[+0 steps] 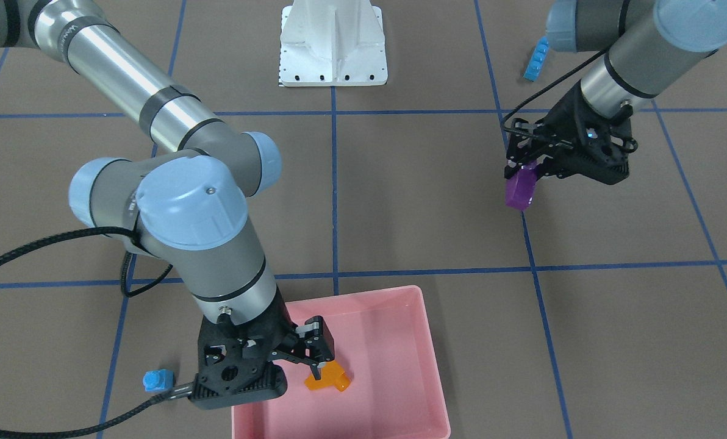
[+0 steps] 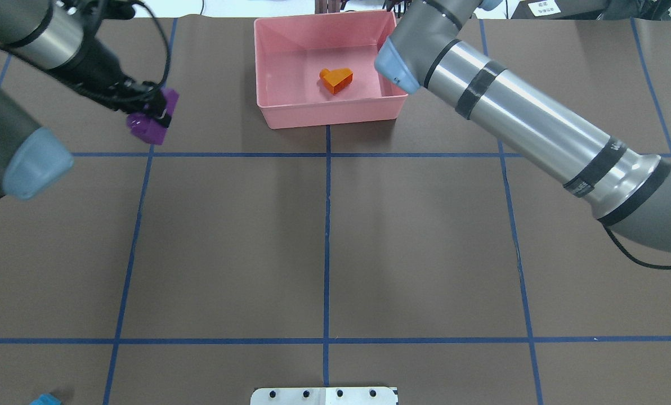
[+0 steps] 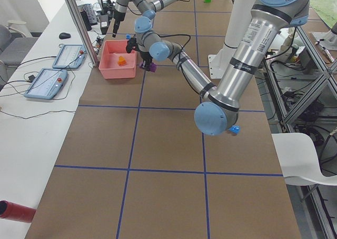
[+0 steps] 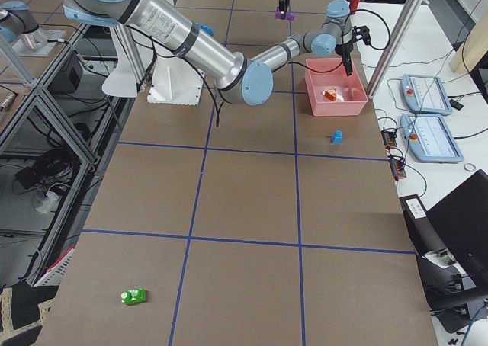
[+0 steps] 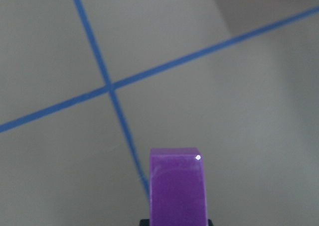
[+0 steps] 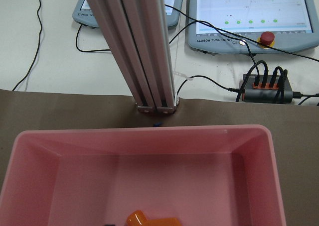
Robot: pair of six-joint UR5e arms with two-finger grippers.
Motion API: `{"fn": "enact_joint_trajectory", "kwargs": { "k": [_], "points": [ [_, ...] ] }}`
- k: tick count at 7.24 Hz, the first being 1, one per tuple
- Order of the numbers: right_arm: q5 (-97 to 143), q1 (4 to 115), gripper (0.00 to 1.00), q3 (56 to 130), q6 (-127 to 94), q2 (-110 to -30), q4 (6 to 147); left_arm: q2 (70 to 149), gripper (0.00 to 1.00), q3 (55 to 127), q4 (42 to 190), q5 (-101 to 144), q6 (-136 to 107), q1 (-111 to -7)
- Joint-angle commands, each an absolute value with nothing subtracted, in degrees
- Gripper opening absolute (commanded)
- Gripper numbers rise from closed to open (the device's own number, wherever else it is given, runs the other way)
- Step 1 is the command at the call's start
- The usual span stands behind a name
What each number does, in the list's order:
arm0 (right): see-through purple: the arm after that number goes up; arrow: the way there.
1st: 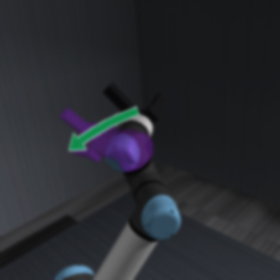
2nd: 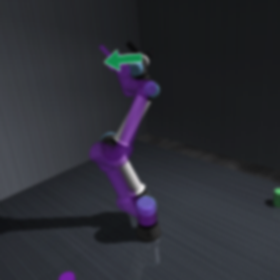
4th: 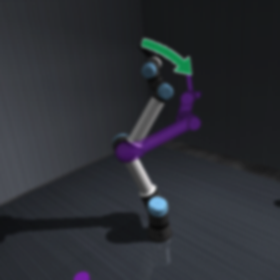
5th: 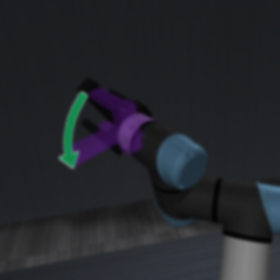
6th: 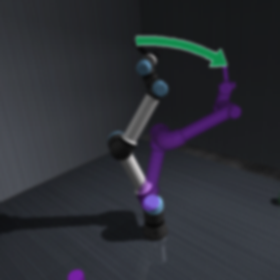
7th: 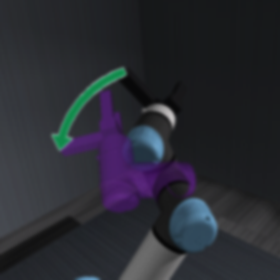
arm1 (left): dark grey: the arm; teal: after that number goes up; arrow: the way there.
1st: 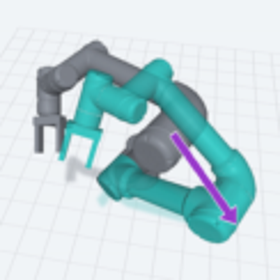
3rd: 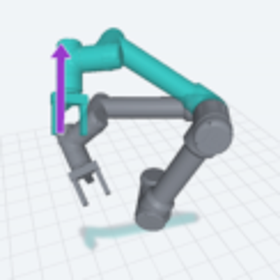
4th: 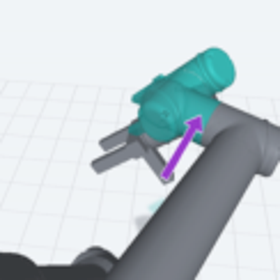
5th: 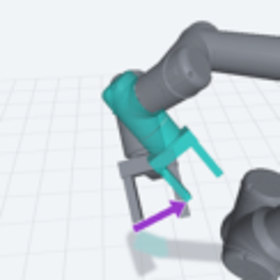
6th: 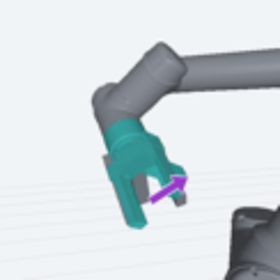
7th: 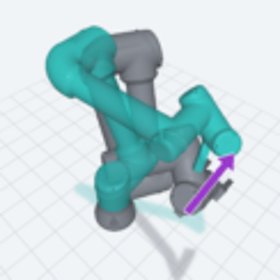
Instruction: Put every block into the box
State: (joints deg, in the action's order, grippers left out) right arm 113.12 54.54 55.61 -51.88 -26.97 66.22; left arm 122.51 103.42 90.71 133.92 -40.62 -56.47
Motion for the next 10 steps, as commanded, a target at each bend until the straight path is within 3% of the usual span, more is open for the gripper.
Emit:
{"fn": "enact_joint_trajectory", "kwargs": {
  "k": [1,3,5,8,10],
  "points": [
    [118.39,58.61,1.0,62.19,-33.0,-31.61,78.86,140.11,0.0,86.75,92.35,133.51,-47.71,-54.5],
    [118.56,59.76,1.0,62.84,-26.46,-36.19,78.94,144.92,0.0,72.05,109.68,131.59,-52.26,-54.67],
    [118.22,59.68,1.0,63.28,-27.15,-43.64,66.42,152.79,0.0,58.26,117.93,123.24,-55.02,-54.58],
    [116.73,57.15,1.0,62.76,-31.26,-46.85,63.02,156.95,0.0,47.41,125.57,114.9,-55.46,-52.83],
    [113.38,54.58,0.99,59.96,-33.66,-46.15,62.93,157.41,0.0,46.76,125.86,111.03,-55.46,-51.25]
  ]
}}
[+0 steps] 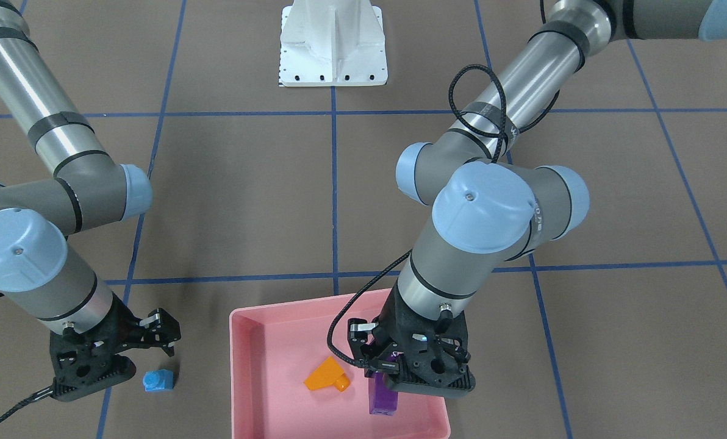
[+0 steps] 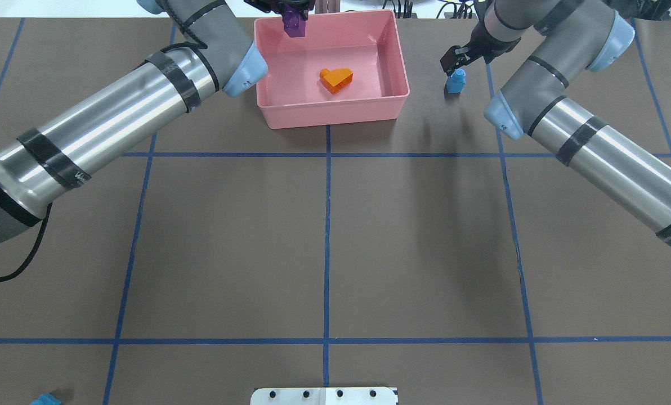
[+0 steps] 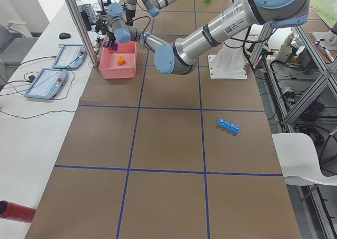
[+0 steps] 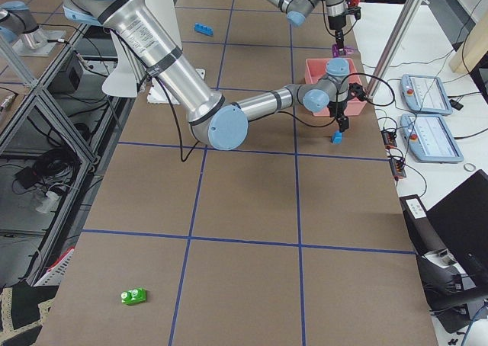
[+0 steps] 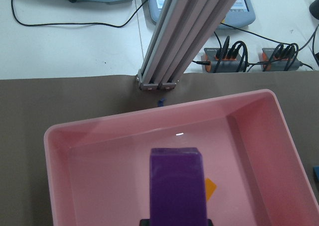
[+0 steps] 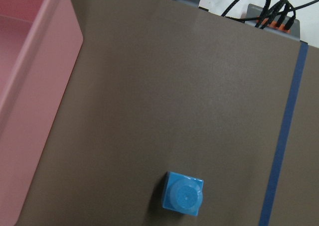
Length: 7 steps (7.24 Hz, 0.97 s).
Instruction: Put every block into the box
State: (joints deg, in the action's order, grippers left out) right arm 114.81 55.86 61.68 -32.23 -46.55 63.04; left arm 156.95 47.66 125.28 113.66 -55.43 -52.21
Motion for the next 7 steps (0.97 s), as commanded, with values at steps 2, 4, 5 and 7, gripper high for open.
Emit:
{"fn": "enact_joint_trajectory", "kwargs": {
  "k": [2,4,5,7],
  "points": [
    [112.59,54.41,0.99,57.66,-33.66,-46.05,62.84,157.59,0.77,46.06,125.86,107.14,-55.46,-49.48],
    [111.98,54.4,0.98,52.85,-33.75,-42.65,62.84,157.59,1.0,46.14,126.3,106.96,-55.46,-48.96],
    [111.8,54.4,0.98,49.43,-33.84,-40.28,62.67,157.59,1.0,46.23,126.39,106.96,-55.46,-49.04],
    [110.92,54.32,0.94,45.54,-34.8,-39.47,58.46,157.15,1.0,50.59,124.47,108.18,-55.55,-49.48]
  ]
}}
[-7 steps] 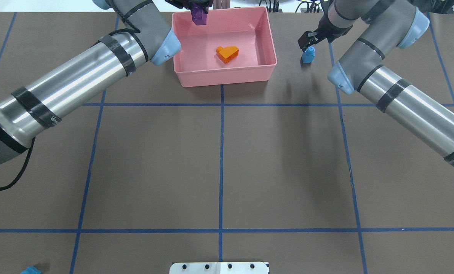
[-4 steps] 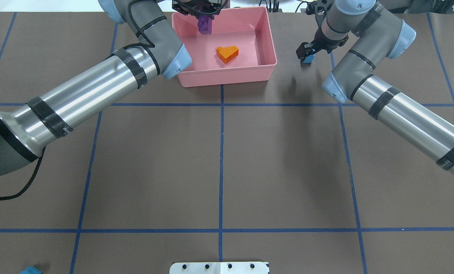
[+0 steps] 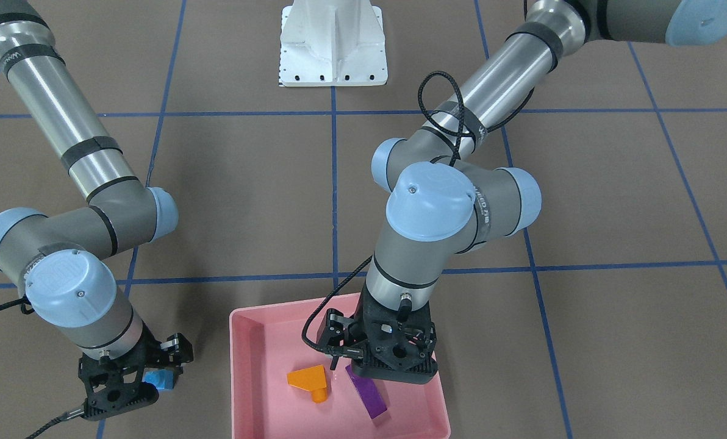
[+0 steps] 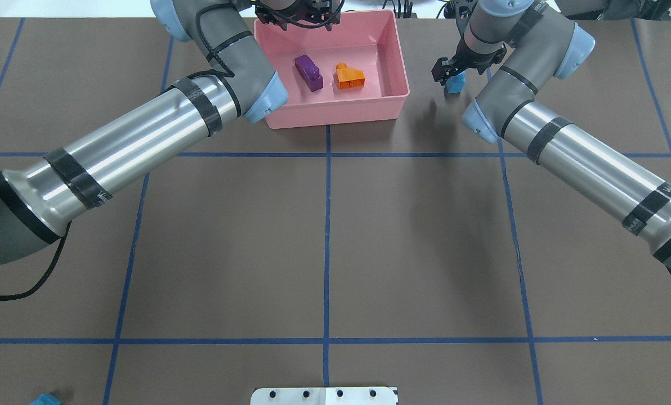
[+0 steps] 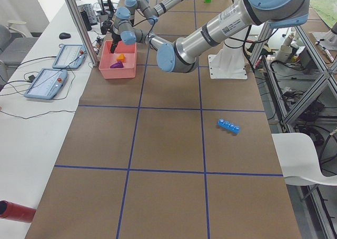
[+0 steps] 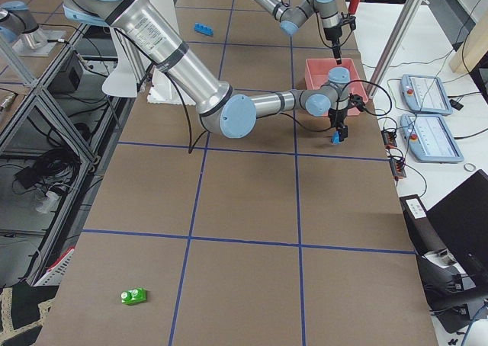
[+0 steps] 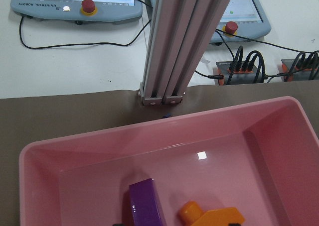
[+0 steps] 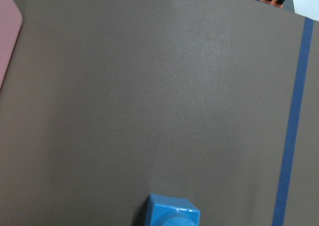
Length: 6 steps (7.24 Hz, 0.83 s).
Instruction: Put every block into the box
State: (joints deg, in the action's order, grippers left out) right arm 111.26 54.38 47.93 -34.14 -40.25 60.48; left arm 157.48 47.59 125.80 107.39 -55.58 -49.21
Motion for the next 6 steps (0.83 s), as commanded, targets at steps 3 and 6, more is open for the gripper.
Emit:
{"fn": "enact_joint_trajectory", "kwargs": {
  "k": [3,6],
  "points": [
    [110.92,53.97,0.91,45.26,-36.12,-39.46,58.36,148.95,1.0,70.48,103.76,118.64,-49.69,-53.61],
    [111.01,53.88,0.0,45.26,-38.23,-39.46,58.45,132.68,1.0,96.34,88.72,119.18,-40.64,-54.48]
  ]
}}
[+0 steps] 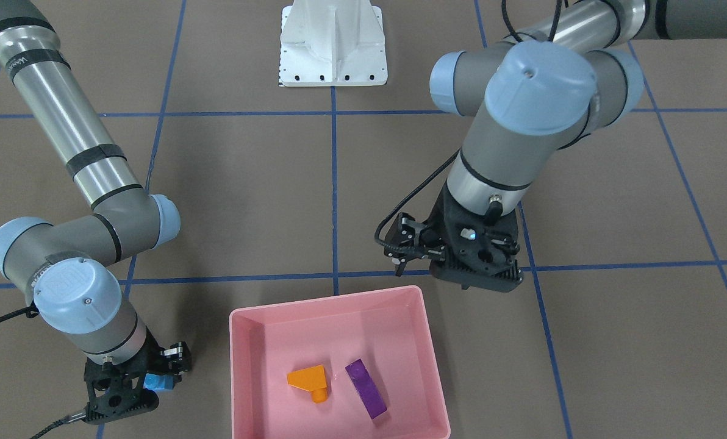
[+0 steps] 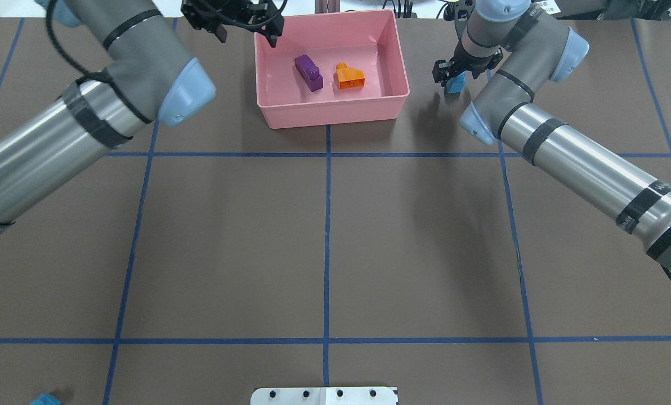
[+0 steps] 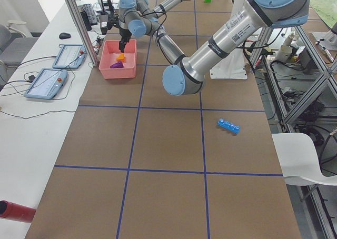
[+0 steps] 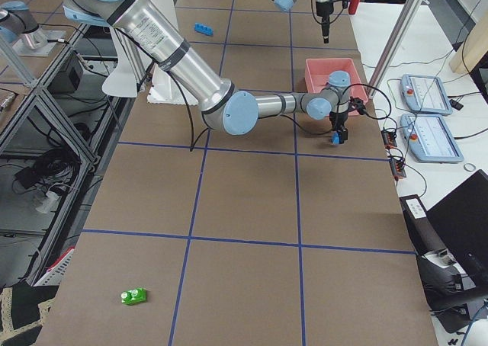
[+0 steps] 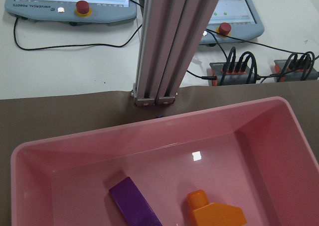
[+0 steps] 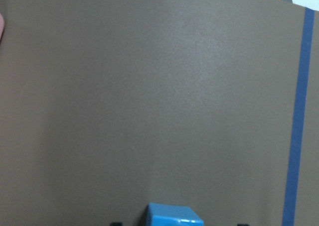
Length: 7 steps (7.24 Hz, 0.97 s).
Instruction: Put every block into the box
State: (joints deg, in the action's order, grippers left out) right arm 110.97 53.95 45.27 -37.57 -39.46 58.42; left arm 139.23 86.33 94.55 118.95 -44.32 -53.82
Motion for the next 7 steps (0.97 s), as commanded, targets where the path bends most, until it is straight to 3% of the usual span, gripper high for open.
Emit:
{"fn": "enact_joint_trajectory", "kwargs": {
  "k": [1,4,7],
  "points": [
    [111.01,53.79,0.0,45.35,-38.23,-39.46,58.45,125.58,1.0,104.42,85.46,119.18,-36.6,-54.84],
    [114.4,56.58,0.0,48.32,-39.46,-39.29,58.71,104.92,1.0,119.76,82.53,119.62,-24.83,-55.81],
    [129.24,64.67,0.0,59.29,-39.64,-38.07,69.92,91.53,1.0,126.29,83.58,119.88,-17.44,-54.5]
  ]
}}
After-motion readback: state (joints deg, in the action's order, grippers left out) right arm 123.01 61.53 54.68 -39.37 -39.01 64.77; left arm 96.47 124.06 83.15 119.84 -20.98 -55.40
